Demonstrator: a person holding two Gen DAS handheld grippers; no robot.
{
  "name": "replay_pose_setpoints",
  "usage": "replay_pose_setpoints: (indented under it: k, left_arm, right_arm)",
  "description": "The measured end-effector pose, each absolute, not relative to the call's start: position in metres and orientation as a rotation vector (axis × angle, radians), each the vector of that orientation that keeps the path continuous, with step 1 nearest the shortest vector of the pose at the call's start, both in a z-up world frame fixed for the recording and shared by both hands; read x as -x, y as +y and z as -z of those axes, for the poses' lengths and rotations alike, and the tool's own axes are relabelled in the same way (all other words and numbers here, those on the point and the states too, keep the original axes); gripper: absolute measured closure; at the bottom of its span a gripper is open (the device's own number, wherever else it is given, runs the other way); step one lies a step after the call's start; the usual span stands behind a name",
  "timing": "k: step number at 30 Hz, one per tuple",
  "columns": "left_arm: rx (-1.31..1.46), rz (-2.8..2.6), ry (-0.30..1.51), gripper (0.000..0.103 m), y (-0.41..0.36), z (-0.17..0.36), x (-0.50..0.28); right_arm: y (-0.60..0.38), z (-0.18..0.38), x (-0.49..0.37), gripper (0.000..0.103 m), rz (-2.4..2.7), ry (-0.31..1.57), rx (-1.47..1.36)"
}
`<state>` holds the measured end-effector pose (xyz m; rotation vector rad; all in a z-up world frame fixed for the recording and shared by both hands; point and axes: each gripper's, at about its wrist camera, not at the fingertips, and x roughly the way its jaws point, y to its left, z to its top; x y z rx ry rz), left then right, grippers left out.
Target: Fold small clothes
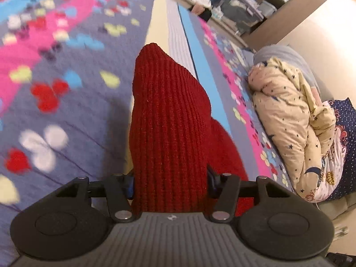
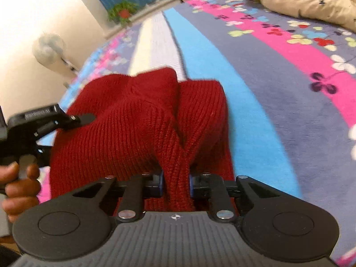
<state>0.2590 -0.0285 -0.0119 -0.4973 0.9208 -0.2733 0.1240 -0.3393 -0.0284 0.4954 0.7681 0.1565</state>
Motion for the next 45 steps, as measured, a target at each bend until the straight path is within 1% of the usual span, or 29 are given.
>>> replay_pose_setpoints:
  k: [3,6,8,10,11,12,13,15,18,20,21,22,24,26,27,28,29,30,31,33,35,37,39,42,45]
  left_arm:
    - [0.467,0.249,0.893,0.041,0.006,-0.007,-0.255]
    - [0.442,0.225,0.899,0.04,0.046,-0.012,-0.253]
    - [0.46,0.205,0.932,0.035,0.07,-0.004,-0.254]
    - [0.471,0.139,1.004,0.029,0.091,0.01,-0.255]
    - [0.437,0.07,1.04,0.028,0.099,0.015,-0.253]
    - [0.371,0.008,1.065,0.023,0.105,0.015,-0.249]
    - [0.314,0.001,1.037,0.019,0.109,0.009,-0.238]
    - [0.23,0.013,0.969,0.022,0.111,-0.005,-0.211]
    - [0.141,0.101,0.873,0.023,0.1,-0.02,-0.164]
    - [0.09,0.189,0.84,0.023,0.083,-0.015,-0.139]
    - [0.047,0.221,0.832,0.022,0.074,-0.004,-0.129]
    - [-0.019,0.24,0.856,0.022,0.064,0.013,-0.125]
    - [-0.167,0.221,0.984,0.021,0.045,0.05,-0.125]
    - [-0.141,0.186,0.958,0.02,0.042,0.044,-0.123]
    - [-0.119,0.174,0.932,0.02,0.042,0.037,-0.12]
    - [-0.105,0.159,0.902,0.019,0.042,0.031,-0.115]
    - [-0.101,0.137,0.872,0.019,0.043,0.025,-0.109]
    - [-0.106,0.111,0.853,0.018,0.042,0.021,-0.104]
    - [-0.112,0.083,0.839,0.017,0.041,0.016,-0.096]
    - [-0.101,0.048,0.818,0.017,0.038,0.007,-0.082]
    - [-0.087,0.027,0.783,0.013,0.032,-0.004,-0.061]
    - [-0.084,-0.008,0.739,0.011,0.023,-0.019,-0.041]
    - [-0.067,-0.042,0.7,0.011,0.017,-0.029,-0.02]
    - [-0.001,-0.034,0.679,0.011,0.01,-0.037,0.007]
    - [0.043,-0.054,0.691,0.011,0.004,-0.029,0.024]
  right_arm:
    - [-0.314,0.021,-0.127,0.085,-0.257,0.73,-0.469]
    - [-0.284,0.023,-0.132,0.085,-0.361,0.74,-0.423]
    - [-0.265,0.025,-0.135,0.085,-0.411,0.747,-0.386]
    - [-0.252,0.031,-0.14,0.085,-0.415,0.775,-0.359]
    - [-0.248,0.034,-0.144,0.084,-0.403,0.806,-0.352]
    - [-0.245,0.04,-0.147,0.082,-0.394,0.843,-0.359]
    - [-0.244,0.043,-0.148,0.08,-0.387,0.856,-0.375]
    - [-0.243,0.043,-0.148,0.08,-0.358,0.861,-0.374]
    - [-0.244,0.042,-0.146,0.079,-0.35,0.866,-0.392]
    - [-0.242,0.041,-0.142,0.079,-0.347,0.864,-0.378]
    - [-0.241,0.042,-0.142,0.079,-0.346,0.861,-0.365]
    - [-0.239,0.042,-0.142,0.079,-0.343,0.859,-0.353]
    - [-0.235,0.044,-0.143,0.078,-0.333,0.863,-0.339]
    - [-0.234,0.047,-0.139,0.075,-0.329,0.872,-0.33]
    - [-0.232,0.044,-0.135,0.07,-0.315,0.866,-0.295]
    - [-0.231,0.041,-0.132,0.061,-0.302,0.86,-0.255]
    - [-0.23,0.037,-0.128,0.056,-0.291,0.847,-0.22]
    - [-0.23,0.034,-0.123,0.049,-0.281,0.835,-0.192]
    - [-0.23,0.03,-0.118,0.046,-0.27,0.825,-0.164]
    - [-0.232,0.02,-0.105,0.044,-0.256,0.8,-0.117]
    - [-0.235,0.009,-0.088,0.038,-0.245,0.758,-0.09]
    - [-0.238,-0.004,-0.067,0.022,-0.225,0.703,-0.083]
    - [-0.24,-0.015,-0.043,0.013,-0.196,0.643,-0.089]
    - [-0.237,-0.023,-0.005,0.008,-0.141,0.576,-0.068]
    - [-0.23,-0.025,0.018,0.004,-0.125,0.52,-0.08]
